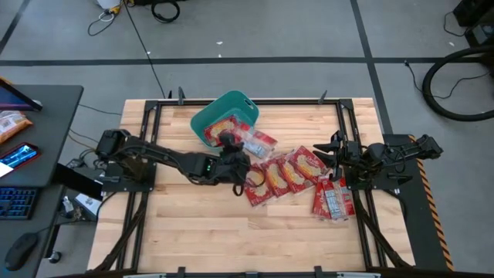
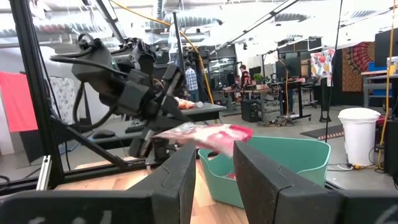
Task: Sort popcorn bags into baskets
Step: Put the red popcorn bag into the green bin
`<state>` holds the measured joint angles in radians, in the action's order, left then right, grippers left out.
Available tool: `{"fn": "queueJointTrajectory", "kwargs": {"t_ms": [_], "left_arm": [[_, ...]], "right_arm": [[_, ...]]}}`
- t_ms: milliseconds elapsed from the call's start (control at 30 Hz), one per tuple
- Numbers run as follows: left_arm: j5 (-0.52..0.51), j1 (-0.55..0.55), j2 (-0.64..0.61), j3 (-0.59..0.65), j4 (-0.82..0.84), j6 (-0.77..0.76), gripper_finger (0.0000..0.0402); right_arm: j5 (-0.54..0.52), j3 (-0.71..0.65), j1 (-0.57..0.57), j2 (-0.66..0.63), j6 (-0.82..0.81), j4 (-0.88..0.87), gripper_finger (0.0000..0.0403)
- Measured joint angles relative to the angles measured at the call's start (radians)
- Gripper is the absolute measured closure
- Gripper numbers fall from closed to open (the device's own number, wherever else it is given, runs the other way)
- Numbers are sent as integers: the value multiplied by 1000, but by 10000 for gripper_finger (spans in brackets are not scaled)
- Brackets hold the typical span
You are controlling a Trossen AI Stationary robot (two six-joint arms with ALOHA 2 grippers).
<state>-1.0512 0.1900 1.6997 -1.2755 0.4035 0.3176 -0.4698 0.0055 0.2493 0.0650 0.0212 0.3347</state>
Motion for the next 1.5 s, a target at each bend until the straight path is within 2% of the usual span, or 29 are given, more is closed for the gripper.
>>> {"fn": "queueJointTrajectory", "kwargs": {"t_ms": [400, 767, 967, 1500], "left_arm": [[-212, -40, 0, 0, 12, 42, 399], [-208, -100, 0, 0, 159, -120, 399], [-148, -107, 0, 0, 171, -151, 399], [-138, -146, 0, 0, 231, -212, 399]], "right_arm": [[0, 0, 0, 0, 0, 0, 289], [0, 0, 0, 0, 0, 0, 289], [0, 0, 0, 0, 0, 0, 289], [0, 0, 0, 0, 0, 0, 289]]}}
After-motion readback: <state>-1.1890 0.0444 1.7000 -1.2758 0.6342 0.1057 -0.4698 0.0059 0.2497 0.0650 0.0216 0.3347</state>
